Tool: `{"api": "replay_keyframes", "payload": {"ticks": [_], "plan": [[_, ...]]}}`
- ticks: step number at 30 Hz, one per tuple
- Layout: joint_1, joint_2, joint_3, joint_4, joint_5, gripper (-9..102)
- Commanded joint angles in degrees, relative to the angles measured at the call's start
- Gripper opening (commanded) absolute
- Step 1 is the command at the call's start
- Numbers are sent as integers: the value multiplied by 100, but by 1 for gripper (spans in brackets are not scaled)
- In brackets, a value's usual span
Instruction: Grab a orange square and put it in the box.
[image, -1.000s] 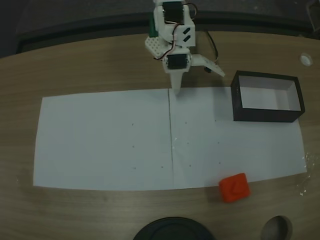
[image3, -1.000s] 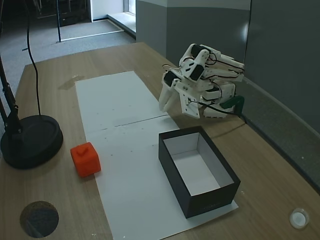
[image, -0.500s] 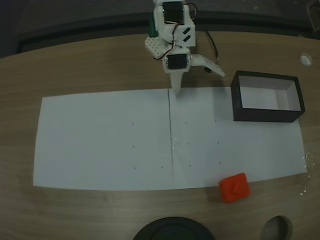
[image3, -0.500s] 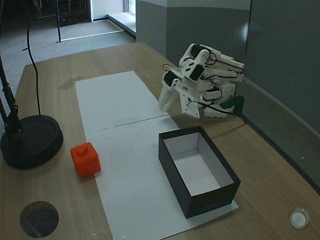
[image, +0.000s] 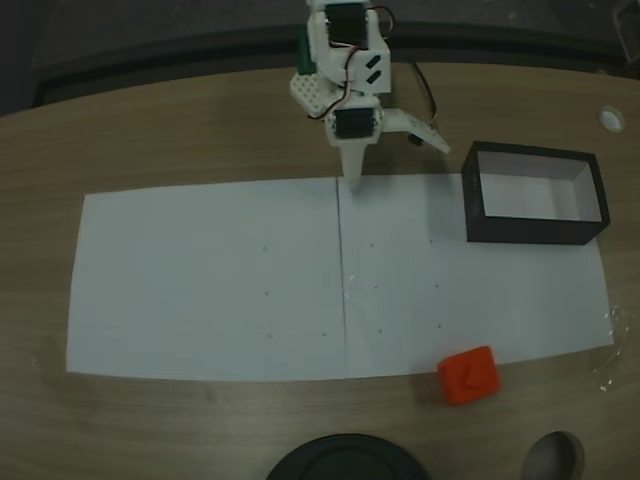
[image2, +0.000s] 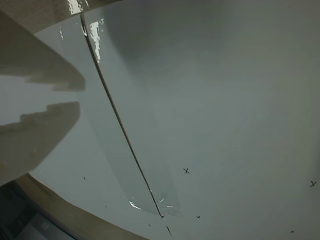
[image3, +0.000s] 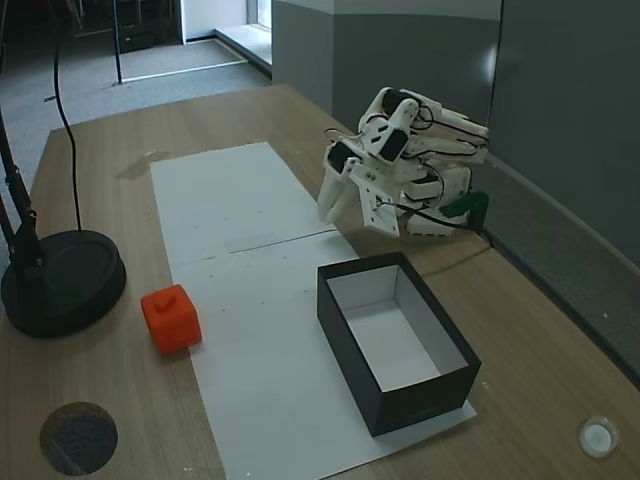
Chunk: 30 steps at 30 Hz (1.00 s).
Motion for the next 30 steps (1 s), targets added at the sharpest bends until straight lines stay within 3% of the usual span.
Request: {"api": "replay_keyframes", "payload": {"ticks": [1,25,30], "plan": [[-9,123,-334,62,-9,0],[-9,123,-325,35,0,0],[53,132,-457,-940,-26,3]]}}
